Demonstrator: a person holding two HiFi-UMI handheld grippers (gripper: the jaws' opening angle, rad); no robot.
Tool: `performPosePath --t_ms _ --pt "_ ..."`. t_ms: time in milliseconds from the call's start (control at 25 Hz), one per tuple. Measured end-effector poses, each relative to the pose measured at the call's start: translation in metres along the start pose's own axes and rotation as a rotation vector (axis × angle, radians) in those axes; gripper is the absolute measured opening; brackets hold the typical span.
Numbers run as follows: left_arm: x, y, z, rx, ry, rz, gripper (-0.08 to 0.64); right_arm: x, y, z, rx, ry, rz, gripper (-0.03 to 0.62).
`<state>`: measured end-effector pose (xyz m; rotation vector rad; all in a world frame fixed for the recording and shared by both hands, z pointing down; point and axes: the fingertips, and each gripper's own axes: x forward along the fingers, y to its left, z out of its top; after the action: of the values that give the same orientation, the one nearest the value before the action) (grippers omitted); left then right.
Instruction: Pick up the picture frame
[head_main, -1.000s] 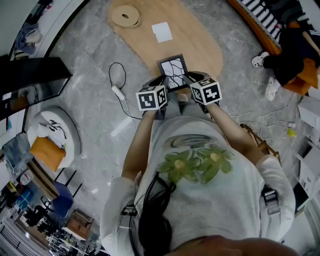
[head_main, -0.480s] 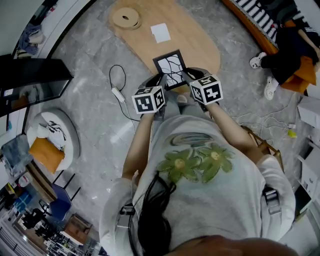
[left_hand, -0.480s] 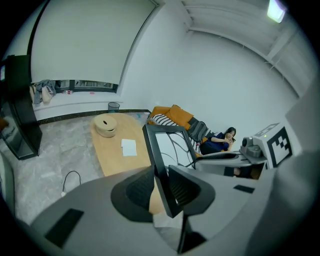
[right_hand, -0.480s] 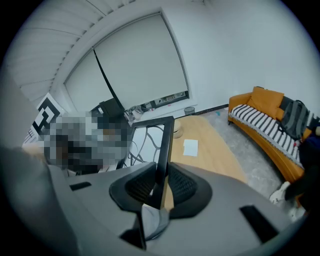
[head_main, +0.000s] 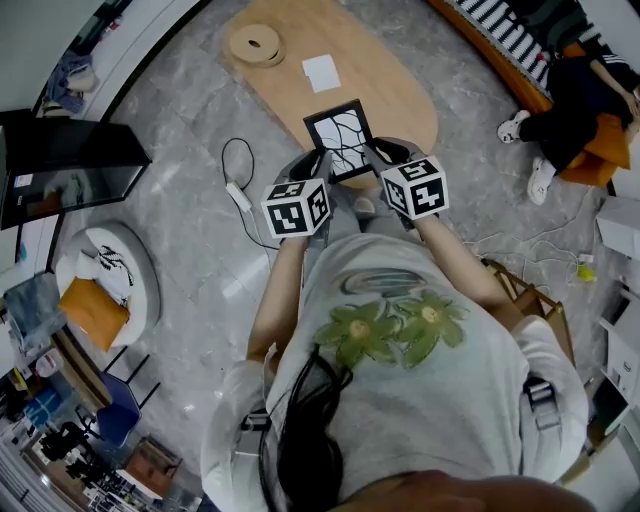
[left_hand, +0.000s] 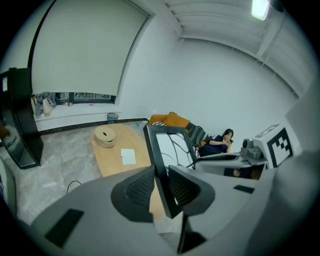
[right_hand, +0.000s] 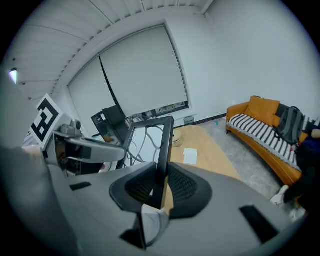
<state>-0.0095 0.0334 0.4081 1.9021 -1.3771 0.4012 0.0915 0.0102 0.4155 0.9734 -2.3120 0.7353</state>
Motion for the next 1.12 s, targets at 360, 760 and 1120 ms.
performPosePath --t_ms 360,760,1120 --pt "-0.03 -0.02 0.031 0.018 -0.119 -0.018 0.091 -0.029 0.01 0.03 -0.004 -0.123 0.001 0.081" --pt "-0.054 -0.025 0.052 0.057 -0.185 -0.013 0.091 -0.046 0.025 0.053 -0.027 -0.194 0.004 0.081" --pt "-0.063 -0.036 0.057 0.072 -0.216 -0.014 0.091 -0.059 0.027 0.06 -0.047 -0.224 -0.004 0.078"
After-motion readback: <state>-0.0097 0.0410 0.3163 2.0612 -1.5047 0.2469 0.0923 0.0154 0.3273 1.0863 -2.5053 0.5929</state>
